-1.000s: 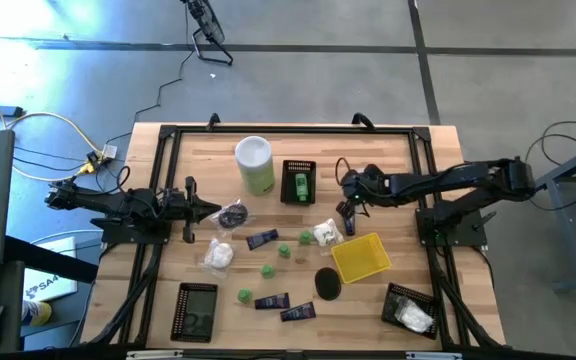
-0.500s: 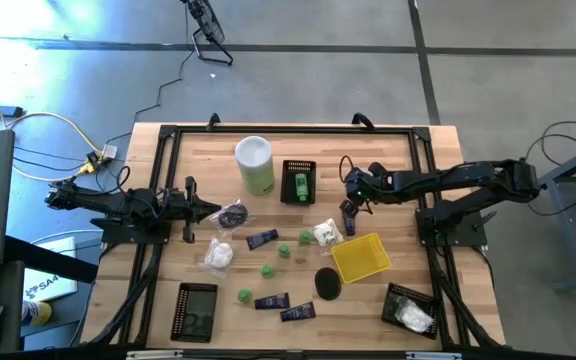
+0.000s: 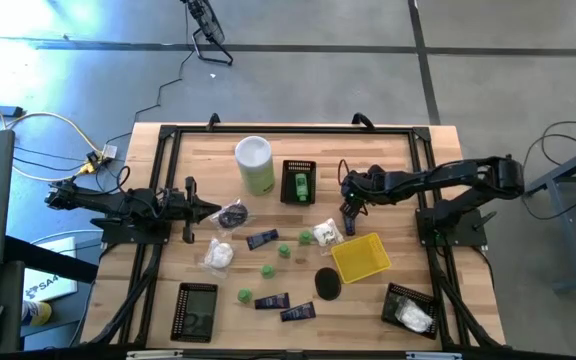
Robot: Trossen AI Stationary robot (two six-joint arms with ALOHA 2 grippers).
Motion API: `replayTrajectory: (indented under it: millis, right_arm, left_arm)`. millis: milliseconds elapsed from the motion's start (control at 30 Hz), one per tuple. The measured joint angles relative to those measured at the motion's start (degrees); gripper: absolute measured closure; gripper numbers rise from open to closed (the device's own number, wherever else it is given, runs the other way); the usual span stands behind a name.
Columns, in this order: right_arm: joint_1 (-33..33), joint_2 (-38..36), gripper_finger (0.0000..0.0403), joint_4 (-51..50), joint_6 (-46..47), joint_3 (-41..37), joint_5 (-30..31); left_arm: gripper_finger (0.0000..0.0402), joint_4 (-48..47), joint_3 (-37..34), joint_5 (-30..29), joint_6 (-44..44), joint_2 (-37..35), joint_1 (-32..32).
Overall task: Pick & Place Travel size toiletries
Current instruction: Put the black hair brush into the bottom left black bin
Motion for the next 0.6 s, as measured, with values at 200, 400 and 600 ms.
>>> replayTrajectory:
  millis: [200,400,600]
  right_arm:
    - [-1.82,2.2,0.0206,2.13,-0.85,0.04,-0.79]
    - [-3.32,5.32,0.0206,3.06,-1.55,0.24,-2.91]
    - [-3.23,6.62,0.0218,3.57,-1.53,0.26,-2.87]
  left_arm:
    - [0.0399,-0.01,0.0,-0.02,0.0,-0.01,0.01]
    - [0.0399,-0.01,0.0,-0.02,0.0,0.0,0.0]
    - [0.0399,-0.01,0.0,-0.04,0.02,0.01,0.01]
